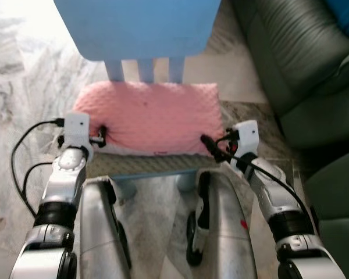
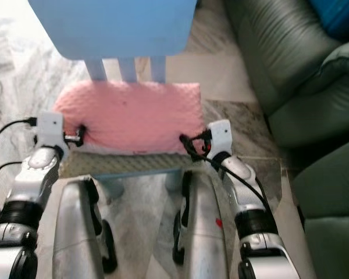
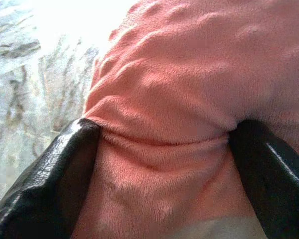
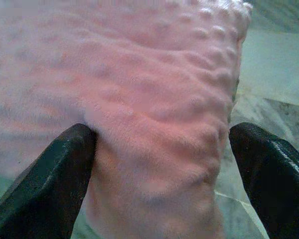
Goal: Move the pillow to the sofa
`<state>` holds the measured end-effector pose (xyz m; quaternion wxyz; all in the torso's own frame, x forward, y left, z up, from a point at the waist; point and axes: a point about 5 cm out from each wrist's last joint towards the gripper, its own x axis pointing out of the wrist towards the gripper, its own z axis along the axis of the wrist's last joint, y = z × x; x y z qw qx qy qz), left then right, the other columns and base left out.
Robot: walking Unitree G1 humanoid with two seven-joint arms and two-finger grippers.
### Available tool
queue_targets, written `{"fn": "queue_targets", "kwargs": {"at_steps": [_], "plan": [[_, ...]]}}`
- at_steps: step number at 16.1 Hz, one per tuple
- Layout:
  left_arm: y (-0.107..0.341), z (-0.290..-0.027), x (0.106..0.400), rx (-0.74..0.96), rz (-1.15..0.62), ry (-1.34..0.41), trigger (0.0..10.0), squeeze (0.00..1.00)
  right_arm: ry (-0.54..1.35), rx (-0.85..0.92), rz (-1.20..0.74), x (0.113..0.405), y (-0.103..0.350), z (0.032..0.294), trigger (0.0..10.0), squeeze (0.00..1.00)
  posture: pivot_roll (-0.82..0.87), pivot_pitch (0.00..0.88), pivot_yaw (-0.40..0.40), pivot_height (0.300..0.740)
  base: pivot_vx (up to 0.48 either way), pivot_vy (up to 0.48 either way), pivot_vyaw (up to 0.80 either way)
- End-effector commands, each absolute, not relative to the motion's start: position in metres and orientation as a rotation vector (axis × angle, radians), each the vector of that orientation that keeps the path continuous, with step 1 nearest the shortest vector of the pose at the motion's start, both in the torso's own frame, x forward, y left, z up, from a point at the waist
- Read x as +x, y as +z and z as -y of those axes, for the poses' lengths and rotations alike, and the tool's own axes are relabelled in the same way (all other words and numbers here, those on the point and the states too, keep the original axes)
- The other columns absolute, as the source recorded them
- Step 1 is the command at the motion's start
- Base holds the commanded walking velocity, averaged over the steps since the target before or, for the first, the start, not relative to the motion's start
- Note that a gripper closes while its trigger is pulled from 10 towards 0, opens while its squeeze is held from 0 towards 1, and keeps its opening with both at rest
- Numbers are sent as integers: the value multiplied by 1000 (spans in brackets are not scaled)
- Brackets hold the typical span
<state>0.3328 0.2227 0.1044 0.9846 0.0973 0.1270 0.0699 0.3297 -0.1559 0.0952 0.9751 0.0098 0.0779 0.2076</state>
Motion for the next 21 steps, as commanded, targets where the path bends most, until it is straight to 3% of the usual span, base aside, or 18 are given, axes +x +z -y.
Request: {"fn": "queue_targets", "kwargs": {"at_steps": [1, 5, 10, 15, 17, 21], "plan": [[104, -233, 323, 200, -269, 200, 10000, 0, 411, 34, -157, 324, 90, 161, 10000, 0, 8, 344, -78, 490, 0, 0, 0], [107, -234, 299, 186, -277, 239, 10000, 0, 416, 76, -136, 322, 94, 160, 10000, 0, 21, 330, -84, 470, 0, 0, 0], [139, -259, 258, 247, -116, 468, 10000, 0, 438, 126, -17, 326, 131, 161, 10000, 0, 41, 304, -98, 470, 0, 0, 0], [125, -226, 221, 220, -214, 403, 10000, 0, 457, 132, -91, 304, 116, 165, 10000, 0, 47, 277, -108, 470, 0, 0, 0], [132, -221, 232, 194, -156, 388, 10000, 0, 460, 141, -117, 297, 109, 164, 10000, 0, 48, 268, -109, 470, 0, 0, 0], [148, -219, 278, 200, -65, 323, 10000, 0, 472, 158, -117, 317, 114, 153, 10000, 0, 41, 260, -101, 470, 0, 0, 0]]}}
